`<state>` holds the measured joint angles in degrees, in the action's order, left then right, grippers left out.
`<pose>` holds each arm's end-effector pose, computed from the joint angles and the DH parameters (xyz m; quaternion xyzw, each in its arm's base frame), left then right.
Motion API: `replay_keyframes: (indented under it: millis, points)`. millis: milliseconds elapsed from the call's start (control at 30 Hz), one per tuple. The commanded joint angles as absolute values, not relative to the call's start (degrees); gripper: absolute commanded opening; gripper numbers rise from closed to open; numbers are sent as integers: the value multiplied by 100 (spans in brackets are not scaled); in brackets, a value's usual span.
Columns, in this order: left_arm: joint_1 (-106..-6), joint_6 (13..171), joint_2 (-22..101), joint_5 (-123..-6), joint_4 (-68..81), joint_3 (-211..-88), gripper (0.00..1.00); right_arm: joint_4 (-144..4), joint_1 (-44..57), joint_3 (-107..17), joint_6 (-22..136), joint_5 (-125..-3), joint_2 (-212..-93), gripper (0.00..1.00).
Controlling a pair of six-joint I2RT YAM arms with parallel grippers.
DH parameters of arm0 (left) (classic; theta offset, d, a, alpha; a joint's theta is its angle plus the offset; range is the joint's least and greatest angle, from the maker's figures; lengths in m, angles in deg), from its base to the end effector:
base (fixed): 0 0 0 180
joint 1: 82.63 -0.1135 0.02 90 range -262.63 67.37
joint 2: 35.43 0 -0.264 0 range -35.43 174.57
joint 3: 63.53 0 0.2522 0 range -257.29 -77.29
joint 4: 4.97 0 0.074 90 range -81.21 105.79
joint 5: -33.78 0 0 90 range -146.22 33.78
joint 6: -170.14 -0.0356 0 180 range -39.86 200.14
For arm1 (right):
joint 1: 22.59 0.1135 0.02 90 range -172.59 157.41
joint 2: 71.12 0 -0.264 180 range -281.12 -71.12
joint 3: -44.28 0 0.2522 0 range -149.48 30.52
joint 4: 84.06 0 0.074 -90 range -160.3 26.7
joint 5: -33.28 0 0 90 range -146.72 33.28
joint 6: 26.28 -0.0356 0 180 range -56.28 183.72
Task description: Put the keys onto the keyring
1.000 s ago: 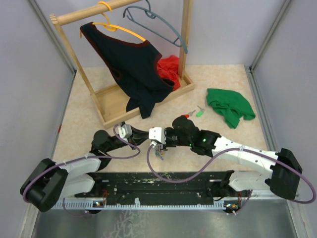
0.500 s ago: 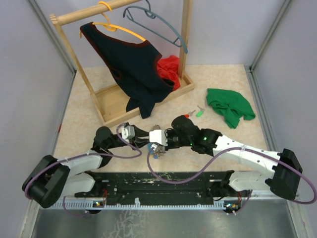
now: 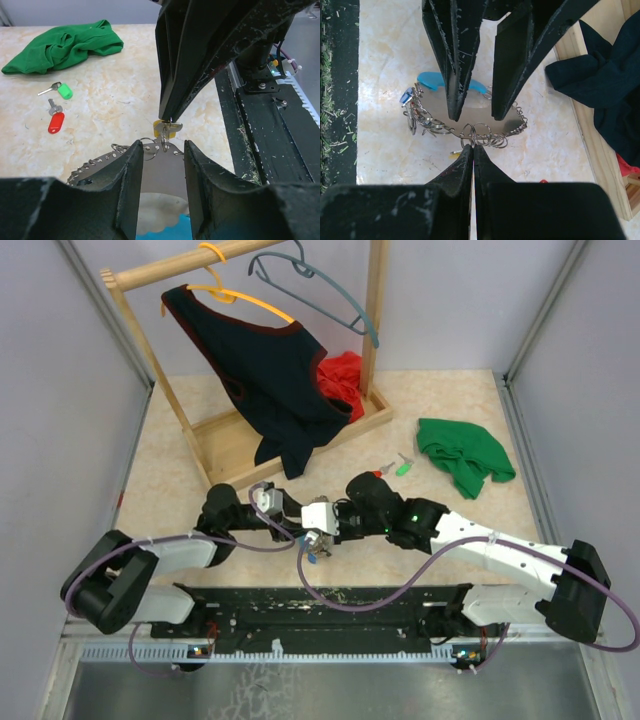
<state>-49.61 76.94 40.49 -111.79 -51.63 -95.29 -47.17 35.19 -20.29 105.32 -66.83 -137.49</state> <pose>0.1775 -0.1504 0.1980 0.5102 0.4768 -0.4759 0.5346 0.1287 0.2160 0.2793 -0.7094 0.5518 0.1393 0.4158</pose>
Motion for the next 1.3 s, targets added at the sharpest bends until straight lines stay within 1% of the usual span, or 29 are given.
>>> replay_keyframes:
  millis: [0,267,567,700,867,900,933,1267]
  points:
    - [-4917,7639,4180,-11353,-5008,-9845,44,-4981,3604,-2403,10591,-6827,-13592,0]
    - [-4840,7535,4481,-11469,-4798,-10022,43,-5011,3610,-2410,10582,-6874,-13598,0]
    - [-4752,7524,4704,-11596,-4667,-10206,35,-5018,3608,-2406,10549,-6901,-13573,0]
    - [-4732,7528,4768,-11638,-4631,-10251,27,-5018,3604,-2396,10549,-6901,-13573,0]
    - [-4730,7537,4786,-11590,-4554,-10269,5,-4871,3607,-2416,10538,-6849,-13554,0]
    - [-4734,7537,4762,-11526,-4541,-10252,2,-4820,3605,-2415,10531,-6813,-13536,0]
    - [-4738,7520,4724,-11476,-4512,-10233,0,-4764,3608,-2396,10515,-6742,-13510,0]
    - [-4870,7742,4182,-10997,-4527,-10037,0,-4481,3604,-1887,10003,-6472,-13137,0]
